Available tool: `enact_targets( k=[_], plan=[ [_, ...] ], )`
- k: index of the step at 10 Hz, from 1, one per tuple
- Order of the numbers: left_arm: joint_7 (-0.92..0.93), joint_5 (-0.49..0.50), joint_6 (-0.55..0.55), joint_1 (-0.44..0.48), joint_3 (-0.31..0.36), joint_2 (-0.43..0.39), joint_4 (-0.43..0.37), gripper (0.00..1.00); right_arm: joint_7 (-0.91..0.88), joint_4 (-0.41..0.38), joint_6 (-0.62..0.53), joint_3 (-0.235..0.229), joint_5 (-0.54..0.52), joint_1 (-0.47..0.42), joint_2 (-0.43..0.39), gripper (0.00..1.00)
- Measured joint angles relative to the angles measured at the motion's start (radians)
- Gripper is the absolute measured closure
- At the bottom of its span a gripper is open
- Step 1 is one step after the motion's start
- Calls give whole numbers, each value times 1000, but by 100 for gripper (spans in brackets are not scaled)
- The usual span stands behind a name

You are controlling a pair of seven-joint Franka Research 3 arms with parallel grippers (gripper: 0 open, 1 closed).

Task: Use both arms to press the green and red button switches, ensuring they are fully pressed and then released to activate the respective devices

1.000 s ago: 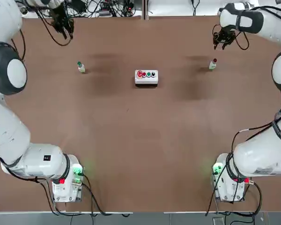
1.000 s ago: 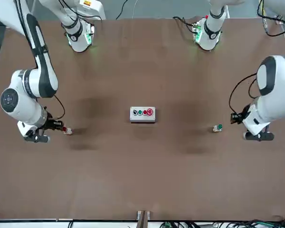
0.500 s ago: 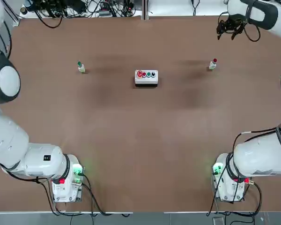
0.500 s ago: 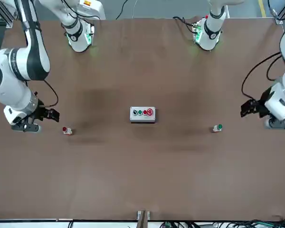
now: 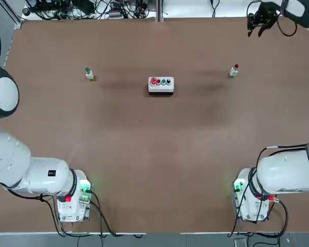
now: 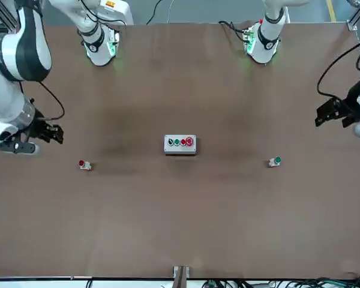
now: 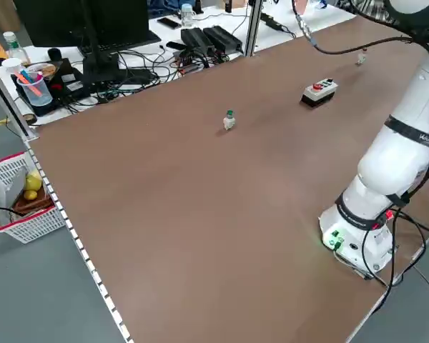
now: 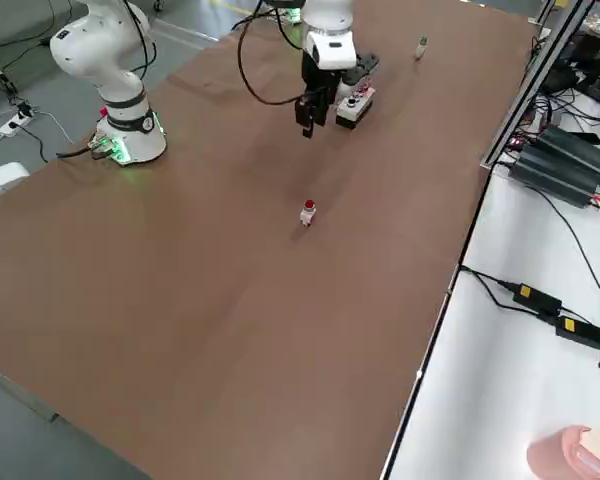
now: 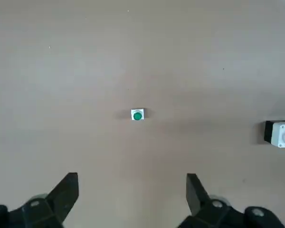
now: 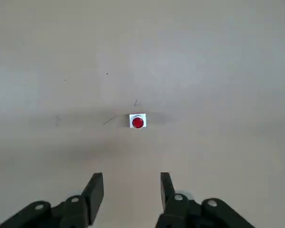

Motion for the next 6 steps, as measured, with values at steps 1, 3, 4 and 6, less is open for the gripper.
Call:
enact_targets(
  k=[1, 3, 4, 6],
  plan=[
    [0, 0, -13, -2, -1, -1, 9, 0, 1, 1, -4, 0, 0, 0, -9, 35],
    [0, 0, -20, -2, -3, -13, 20, 0, 1, 1, -10, 0, 3, 0, -21, 32],
    [0, 0, -22, -2, -3, -19, 21, 0, 1, 2, -19, 0, 9, 0, -30, 30],
    [5, 0, -22, -2, -3, -20, 21, 0, 1, 5, -47, 0, 24, 0, -53, 30]
  ],
)
